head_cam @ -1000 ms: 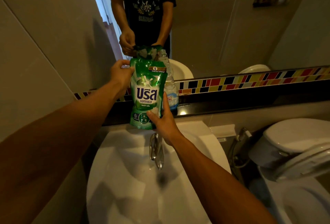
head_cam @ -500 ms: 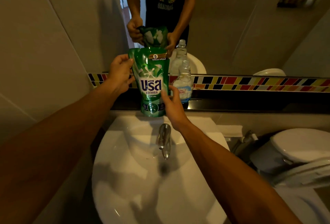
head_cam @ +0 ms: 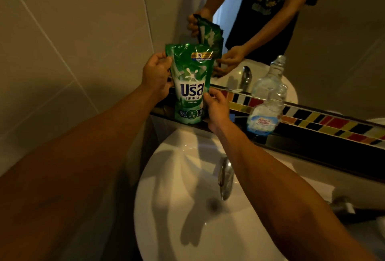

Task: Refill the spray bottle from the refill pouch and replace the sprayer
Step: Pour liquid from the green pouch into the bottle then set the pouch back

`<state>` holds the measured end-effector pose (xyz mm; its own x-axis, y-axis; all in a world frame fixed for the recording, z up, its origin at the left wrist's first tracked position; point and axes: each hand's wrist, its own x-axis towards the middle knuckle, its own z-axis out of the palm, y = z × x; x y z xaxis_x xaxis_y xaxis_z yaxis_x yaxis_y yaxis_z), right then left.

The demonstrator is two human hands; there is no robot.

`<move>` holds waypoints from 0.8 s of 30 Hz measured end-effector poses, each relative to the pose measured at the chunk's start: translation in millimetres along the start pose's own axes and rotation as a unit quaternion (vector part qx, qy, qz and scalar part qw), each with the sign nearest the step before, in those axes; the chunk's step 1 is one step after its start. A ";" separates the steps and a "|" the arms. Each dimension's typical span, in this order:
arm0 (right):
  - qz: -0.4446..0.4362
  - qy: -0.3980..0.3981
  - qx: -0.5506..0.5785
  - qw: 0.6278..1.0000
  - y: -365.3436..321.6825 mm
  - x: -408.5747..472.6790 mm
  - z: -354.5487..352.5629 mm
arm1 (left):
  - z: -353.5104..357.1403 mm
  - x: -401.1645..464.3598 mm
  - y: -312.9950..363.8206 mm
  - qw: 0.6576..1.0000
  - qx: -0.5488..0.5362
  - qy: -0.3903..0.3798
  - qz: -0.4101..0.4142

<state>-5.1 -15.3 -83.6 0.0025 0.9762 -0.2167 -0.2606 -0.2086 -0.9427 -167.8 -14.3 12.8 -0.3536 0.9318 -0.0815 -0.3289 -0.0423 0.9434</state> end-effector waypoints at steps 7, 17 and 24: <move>0.060 -0.010 0.019 0.998 17.6 39.3 34.3 | -31.1 23.0 -5.6 0.999 -0.015 0.038 0.015; 0.027 0.009 -0.012 1.000 39.2 84.2 68.5 | -48.1 64.9 -26.3 0.994 0.005 0.103 0.036; -0.007 0.024 -0.010 1.000 43.8 91.2 76.2 | -54.3 76.6 -33.1 0.993 0.005 0.115 0.039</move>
<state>-89.8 69.1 -125.3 0.0530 0.9751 -0.2153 -0.2401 -0.1969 -0.9506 -231.5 38.9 -42.0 -0.5692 0.8186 -0.0773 -0.2832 -0.1069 0.9531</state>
